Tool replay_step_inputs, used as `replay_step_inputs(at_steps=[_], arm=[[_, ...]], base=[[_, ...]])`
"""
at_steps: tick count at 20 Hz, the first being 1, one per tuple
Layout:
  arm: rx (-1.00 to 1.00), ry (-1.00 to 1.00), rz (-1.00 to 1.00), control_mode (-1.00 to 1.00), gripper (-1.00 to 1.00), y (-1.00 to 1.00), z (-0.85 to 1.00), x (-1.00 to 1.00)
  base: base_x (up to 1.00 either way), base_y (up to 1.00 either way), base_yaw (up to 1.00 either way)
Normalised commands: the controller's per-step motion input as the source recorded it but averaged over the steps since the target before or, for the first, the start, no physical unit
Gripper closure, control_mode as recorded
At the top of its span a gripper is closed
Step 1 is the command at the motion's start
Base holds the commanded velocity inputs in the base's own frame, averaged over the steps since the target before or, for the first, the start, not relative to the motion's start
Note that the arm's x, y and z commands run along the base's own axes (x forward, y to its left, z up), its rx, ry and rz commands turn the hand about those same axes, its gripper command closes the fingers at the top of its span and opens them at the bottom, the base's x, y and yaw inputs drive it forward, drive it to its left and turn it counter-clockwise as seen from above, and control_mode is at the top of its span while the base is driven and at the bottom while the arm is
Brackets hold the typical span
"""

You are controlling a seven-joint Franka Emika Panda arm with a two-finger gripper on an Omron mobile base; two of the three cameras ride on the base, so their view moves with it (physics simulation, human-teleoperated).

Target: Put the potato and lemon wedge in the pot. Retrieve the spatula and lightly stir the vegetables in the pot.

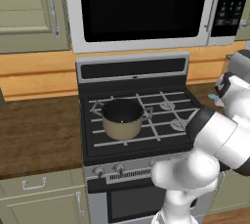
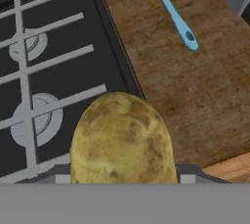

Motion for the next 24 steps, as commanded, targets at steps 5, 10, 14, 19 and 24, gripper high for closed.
replay_step_inputs(at_steps=[5, 10, 14, 19, 24], arm=[[-0.03, -0.05, 0.12, -1.00, 1.00, 1.00, 0.37, -0.12], [0.00, -0.01, 0.13, -1.00, 1.00, 1.00, 0.50, 0.00], [0.00, 0.00, 0.12, -1.00, 1.00, 1.00, 0.46, 0.00], [-0.01, -0.01, 0.11, -1.00, 1.00, 1.00, 0.43, -0.10], [-0.02, -0.01, 0.10, -1.00, 1.00, 1.00, 0.39, -0.16]], base=[[0.00, 0.00, 0.00], [0.00, 0.00, 0.00], [0.00, 0.00, 0.00], [0.00, 0.00, 0.00], [0.00, 0.00, 0.00]])
